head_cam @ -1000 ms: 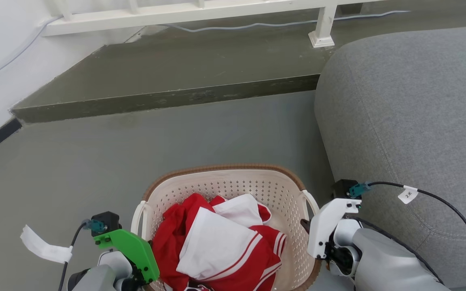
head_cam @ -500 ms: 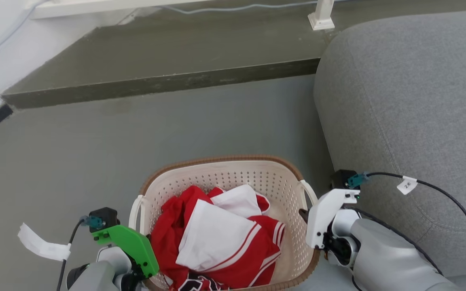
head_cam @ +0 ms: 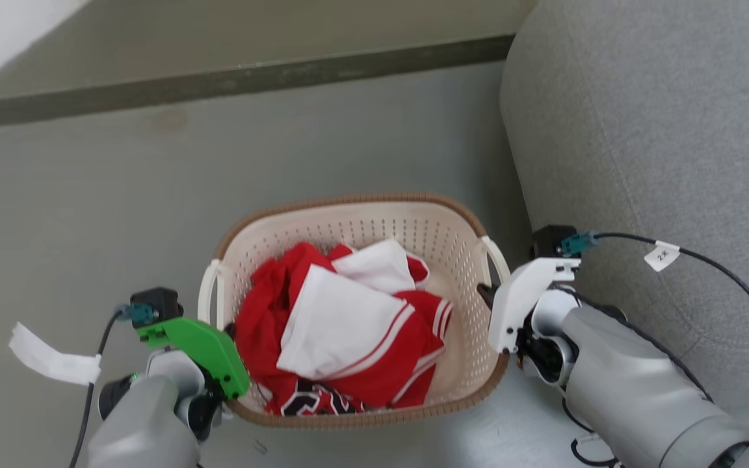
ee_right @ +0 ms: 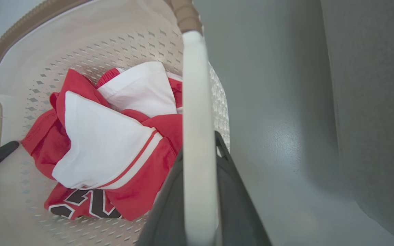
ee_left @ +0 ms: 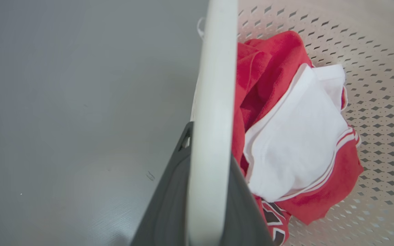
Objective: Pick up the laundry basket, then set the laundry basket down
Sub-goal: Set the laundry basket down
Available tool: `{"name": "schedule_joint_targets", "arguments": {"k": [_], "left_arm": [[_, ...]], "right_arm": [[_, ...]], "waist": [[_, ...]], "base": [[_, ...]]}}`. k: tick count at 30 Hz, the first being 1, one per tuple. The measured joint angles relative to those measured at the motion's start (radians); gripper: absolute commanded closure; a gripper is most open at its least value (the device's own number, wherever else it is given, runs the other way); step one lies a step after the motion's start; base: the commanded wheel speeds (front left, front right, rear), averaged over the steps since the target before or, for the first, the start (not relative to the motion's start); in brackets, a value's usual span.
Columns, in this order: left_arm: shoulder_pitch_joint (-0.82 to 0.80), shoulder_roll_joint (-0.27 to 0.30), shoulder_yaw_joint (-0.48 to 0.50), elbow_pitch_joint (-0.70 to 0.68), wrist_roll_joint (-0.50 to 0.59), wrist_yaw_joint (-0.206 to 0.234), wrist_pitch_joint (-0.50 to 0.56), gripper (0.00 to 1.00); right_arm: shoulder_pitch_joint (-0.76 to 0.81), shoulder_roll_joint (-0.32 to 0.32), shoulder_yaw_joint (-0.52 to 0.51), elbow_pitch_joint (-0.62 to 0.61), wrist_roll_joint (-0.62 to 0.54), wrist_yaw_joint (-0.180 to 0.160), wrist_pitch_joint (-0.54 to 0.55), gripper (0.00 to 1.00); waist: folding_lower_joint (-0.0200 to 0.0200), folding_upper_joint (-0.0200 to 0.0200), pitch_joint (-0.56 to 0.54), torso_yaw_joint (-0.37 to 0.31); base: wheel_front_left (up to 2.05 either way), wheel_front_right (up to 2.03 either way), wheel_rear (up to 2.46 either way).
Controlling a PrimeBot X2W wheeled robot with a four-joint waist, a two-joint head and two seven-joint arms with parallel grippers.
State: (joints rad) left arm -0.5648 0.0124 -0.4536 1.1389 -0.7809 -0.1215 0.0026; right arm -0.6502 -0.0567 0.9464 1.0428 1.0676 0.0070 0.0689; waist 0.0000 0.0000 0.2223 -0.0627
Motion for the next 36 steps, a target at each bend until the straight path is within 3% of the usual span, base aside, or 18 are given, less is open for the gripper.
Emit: {"name": "schedule_joint_targets", "arguments": {"k": [36], "left_arm": [[-0.29,0.041,0.005,-0.081,0.047,0.03,-0.076,1.0]], "right_arm": [[-0.316,-0.007,-0.002,-0.005,-0.037,-0.026,-0.109,1.0]], "waist": [[0.0001,0.0,0.422,0.009]], "base": [[0.0,0.0,0.0]]}}
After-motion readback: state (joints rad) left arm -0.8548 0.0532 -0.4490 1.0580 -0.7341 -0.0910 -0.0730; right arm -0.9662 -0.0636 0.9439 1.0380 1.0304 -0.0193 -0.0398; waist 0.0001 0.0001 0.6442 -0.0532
